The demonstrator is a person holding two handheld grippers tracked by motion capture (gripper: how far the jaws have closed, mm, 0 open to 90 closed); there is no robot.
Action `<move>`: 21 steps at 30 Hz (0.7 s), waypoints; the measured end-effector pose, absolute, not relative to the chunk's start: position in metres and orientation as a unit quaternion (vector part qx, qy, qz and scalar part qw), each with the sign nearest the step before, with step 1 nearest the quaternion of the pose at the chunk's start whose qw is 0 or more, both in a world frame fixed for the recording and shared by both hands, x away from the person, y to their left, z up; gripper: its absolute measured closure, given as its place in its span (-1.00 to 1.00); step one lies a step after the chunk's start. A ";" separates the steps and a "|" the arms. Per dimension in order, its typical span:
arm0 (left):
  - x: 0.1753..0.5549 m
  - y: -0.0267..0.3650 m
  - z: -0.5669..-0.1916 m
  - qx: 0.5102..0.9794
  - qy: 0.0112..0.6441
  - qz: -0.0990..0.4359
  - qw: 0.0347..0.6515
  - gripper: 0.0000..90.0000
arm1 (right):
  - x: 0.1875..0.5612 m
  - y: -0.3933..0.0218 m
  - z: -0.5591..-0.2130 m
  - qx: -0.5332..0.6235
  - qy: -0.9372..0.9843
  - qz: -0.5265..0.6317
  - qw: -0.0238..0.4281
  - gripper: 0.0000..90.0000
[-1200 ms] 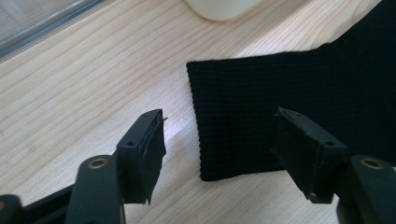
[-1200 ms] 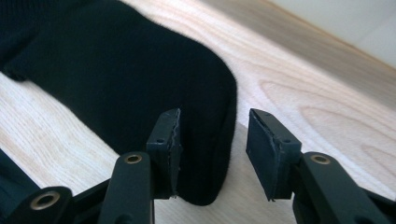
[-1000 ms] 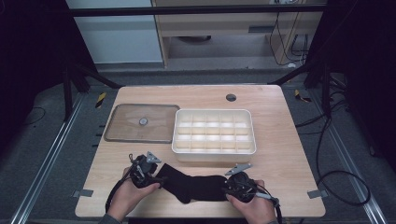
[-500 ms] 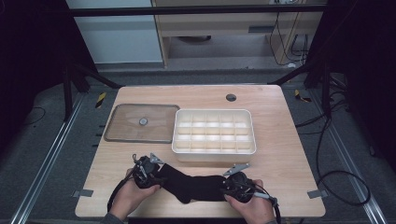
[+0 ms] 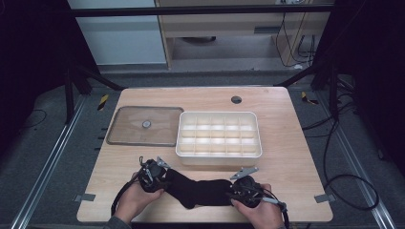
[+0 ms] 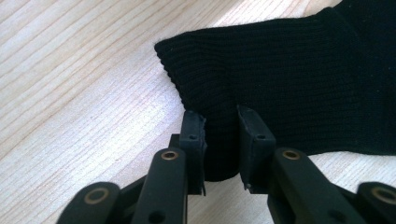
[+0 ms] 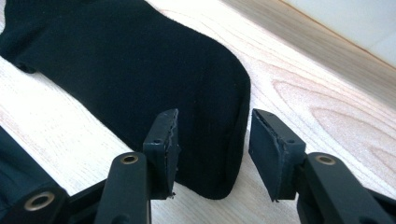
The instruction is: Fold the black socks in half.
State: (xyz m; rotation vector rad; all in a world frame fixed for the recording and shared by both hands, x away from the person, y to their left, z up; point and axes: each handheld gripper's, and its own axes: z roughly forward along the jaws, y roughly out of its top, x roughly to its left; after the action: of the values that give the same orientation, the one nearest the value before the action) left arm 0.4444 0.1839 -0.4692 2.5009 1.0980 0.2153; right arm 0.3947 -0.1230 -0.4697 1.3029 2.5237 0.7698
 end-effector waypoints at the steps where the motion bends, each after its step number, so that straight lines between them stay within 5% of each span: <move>1: 0.444 0.184 -0.469 0.895 0.391 0.078 0.198 0.66 | 0.395 -0.123 -0.469 0.441 0.854 0.259 0.099 0.17; 10: 0.443 0.183 -0.469 0.896 0.389 0.082 0.199 0.70 | 0.394 -0.123 -0.478 0.451 0.850 0.254 0.095 0.13; 21: 0.443 0.186 -0.469 0.896 0.384 0.079 0.209 0.75 | 0.393 -0.117 -0.479 0.434 0.861 0.246 0.098 0.62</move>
State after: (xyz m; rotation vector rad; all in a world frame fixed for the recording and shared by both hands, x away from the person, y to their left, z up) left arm 0.4435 0.1856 -0.4687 2.4914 1.0683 0.2208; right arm 0.3933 -0.1173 -0.4791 1.2832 2.5484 0.7280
